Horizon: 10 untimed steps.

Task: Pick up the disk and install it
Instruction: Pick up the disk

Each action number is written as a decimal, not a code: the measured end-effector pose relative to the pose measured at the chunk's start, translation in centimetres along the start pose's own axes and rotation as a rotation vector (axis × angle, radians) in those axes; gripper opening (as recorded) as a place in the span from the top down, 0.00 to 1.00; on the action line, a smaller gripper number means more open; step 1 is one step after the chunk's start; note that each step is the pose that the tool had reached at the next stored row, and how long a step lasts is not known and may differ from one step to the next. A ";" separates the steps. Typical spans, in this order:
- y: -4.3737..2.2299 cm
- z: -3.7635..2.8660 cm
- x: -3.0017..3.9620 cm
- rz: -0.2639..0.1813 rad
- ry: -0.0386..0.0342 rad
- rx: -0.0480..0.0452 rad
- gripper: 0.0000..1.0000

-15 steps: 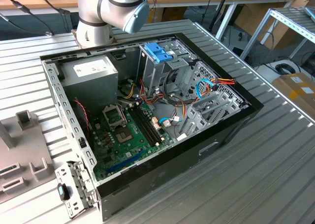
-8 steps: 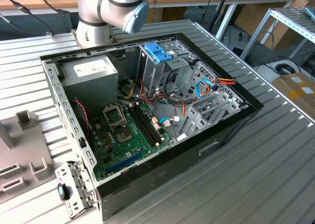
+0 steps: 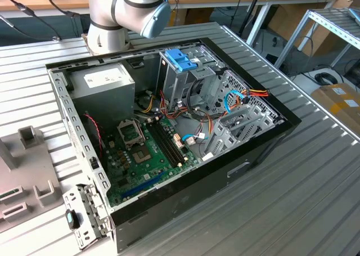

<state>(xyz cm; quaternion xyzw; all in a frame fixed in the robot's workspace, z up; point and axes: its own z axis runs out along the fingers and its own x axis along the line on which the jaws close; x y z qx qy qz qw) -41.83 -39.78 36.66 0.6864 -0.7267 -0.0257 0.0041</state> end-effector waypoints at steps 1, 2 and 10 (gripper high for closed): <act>0.00 0.00 0.00 0.000 0.0000 0.0000 0.89; 0.00 0.00 0.00 0.000 -0.0001 0.0000 0.89; 0.00 0.00 0.00 0.000 -0.0001 0.0001 0.52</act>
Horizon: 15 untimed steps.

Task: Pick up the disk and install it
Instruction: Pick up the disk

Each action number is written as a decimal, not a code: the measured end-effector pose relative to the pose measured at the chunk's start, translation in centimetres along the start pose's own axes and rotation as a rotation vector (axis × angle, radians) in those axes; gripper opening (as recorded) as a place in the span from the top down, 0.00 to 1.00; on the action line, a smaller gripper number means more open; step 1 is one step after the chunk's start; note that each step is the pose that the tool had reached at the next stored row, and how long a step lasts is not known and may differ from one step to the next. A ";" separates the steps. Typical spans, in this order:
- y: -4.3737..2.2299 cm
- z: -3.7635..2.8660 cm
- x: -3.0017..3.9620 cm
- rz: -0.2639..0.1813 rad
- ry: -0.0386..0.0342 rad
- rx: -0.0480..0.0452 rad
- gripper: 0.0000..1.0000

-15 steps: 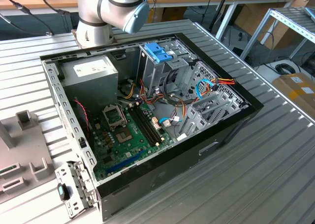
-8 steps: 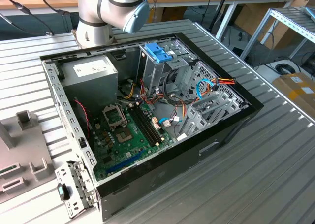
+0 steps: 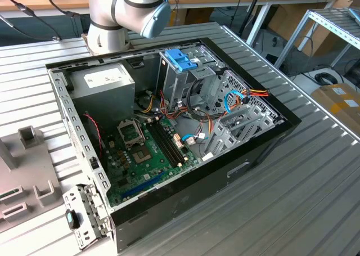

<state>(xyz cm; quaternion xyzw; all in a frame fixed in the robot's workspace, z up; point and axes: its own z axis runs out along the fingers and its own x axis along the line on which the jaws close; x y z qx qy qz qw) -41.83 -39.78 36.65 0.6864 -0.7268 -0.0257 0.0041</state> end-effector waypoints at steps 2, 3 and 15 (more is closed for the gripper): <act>0.00 0.00 0.00 0.000 0.0000 0.0000 0.46; 0.00 0.00 0.00 0.000 0.0001 0.0000 0.46; 0.01 0.15 -0.29 0.000 0.0000 0.0000 0.46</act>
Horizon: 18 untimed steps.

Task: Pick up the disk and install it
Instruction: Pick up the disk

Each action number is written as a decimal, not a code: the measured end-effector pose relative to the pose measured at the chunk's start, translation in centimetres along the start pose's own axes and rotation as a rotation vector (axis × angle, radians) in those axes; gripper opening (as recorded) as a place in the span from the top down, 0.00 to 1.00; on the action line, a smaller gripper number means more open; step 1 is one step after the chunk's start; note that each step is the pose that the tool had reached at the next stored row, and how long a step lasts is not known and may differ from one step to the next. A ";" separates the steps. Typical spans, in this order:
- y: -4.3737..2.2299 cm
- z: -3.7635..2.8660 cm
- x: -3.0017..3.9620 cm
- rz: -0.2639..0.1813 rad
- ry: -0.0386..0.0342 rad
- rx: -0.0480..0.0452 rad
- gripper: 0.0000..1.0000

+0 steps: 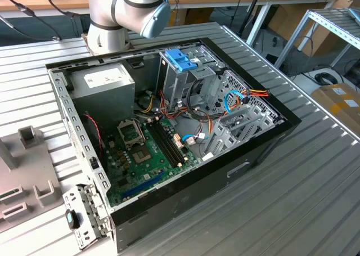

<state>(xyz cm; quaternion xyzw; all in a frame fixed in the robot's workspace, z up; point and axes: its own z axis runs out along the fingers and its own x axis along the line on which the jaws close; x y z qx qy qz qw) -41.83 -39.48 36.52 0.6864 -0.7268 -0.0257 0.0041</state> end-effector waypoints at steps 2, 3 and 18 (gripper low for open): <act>0.01 0.01 -0.24 0.000 0.0001 -0.0001 0.46; 0.02 0.03 -0.40 0.000 0.0000 0.0000 0.46; 0.12 0.13 -2.18 0.000 0.0000 -0.0001 0.46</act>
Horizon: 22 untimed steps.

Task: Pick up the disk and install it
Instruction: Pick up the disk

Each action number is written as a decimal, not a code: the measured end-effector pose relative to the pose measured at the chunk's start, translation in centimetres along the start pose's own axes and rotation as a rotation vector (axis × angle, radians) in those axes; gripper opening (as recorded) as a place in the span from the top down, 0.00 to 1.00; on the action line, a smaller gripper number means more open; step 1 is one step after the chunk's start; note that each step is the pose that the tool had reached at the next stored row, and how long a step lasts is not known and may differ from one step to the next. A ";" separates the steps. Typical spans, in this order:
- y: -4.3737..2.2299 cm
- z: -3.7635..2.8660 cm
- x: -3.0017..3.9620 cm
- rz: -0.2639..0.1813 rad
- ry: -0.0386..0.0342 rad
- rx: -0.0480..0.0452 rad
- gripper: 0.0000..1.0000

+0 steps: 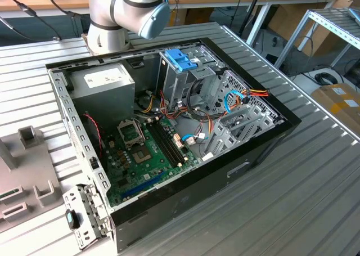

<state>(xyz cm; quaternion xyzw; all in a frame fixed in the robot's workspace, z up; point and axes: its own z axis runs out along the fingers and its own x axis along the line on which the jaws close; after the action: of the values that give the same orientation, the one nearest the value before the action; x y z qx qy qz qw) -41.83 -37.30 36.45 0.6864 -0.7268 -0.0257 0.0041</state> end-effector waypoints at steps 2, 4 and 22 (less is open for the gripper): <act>0.01 0.02 -0.14 0.000 -0.0001 0.0001 0.46; 0.02 0.02 -0.27 0.000 0.0000 0.0000 0.46; 0.15 0.22 -1.07 0.000 0.0000 0.0001 0.46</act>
<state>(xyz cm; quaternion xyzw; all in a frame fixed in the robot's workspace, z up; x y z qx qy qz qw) -41.93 -36.21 36.27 0.6864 -0.7268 -0.0257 0.0041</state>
